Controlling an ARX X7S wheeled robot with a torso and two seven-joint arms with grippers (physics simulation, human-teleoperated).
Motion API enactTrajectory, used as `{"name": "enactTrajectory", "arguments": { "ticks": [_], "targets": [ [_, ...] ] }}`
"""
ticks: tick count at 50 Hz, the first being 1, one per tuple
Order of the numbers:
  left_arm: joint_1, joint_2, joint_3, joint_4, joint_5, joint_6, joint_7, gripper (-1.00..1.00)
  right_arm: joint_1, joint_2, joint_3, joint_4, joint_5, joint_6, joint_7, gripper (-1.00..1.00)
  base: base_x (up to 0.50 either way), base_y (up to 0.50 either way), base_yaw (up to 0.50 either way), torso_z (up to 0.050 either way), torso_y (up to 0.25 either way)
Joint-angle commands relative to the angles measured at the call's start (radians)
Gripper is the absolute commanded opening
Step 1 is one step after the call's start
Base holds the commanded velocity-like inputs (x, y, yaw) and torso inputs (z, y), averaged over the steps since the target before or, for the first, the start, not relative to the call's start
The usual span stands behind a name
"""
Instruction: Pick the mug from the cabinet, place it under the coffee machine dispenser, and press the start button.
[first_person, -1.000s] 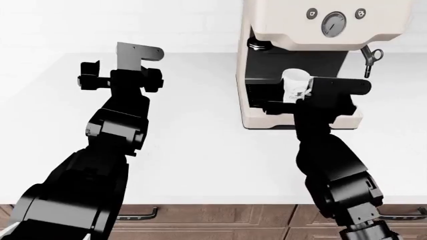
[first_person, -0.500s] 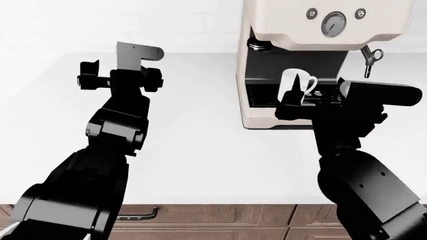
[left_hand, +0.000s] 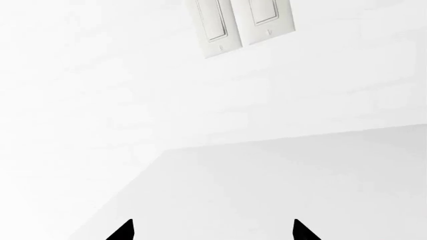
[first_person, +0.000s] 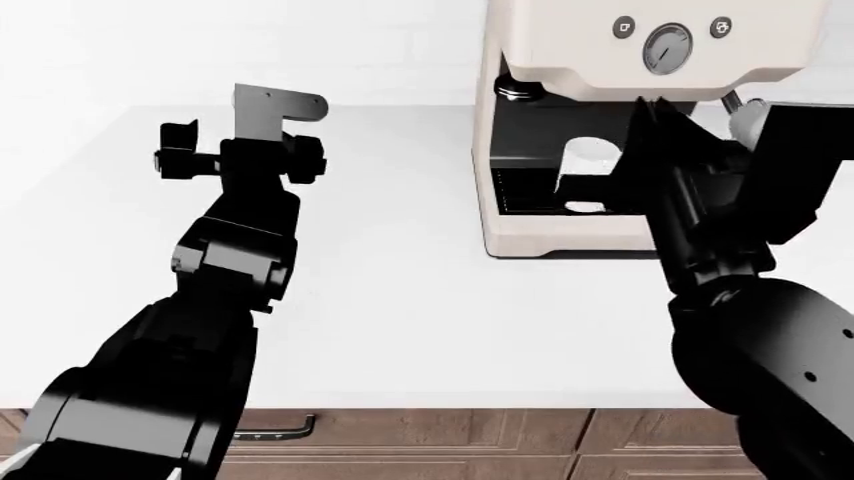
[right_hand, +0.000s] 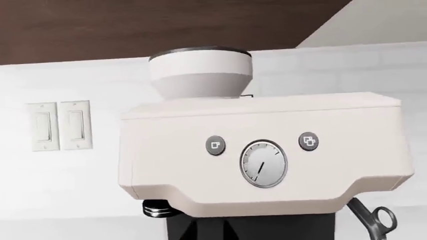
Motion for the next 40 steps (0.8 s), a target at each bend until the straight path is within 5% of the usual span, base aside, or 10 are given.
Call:
{"name": "enactTrajectory", "arguments": {
  "ticks": [1, 40],
  "targets": [
    [0.0, 0.0, 0.002, 0.0, 0.0, 0.001, -0.002, 1.0, 0.115, -0.007, -0.009, -0.02, 0.071, 0.082, 0.015, -1.0, 0.0, 0.0, 0.0, 0.0, 0.0],
    [0.0, 0.0, 0.005, 0.0, 0.0, 0.005, -0.006, 1.0, 0.298, -0.061, -0.062, 0.185, 0.016, 0.136, 0.029, -1.0, 0.0, 0.0, 0.0, 0.0, 0.0]
  ]
}}
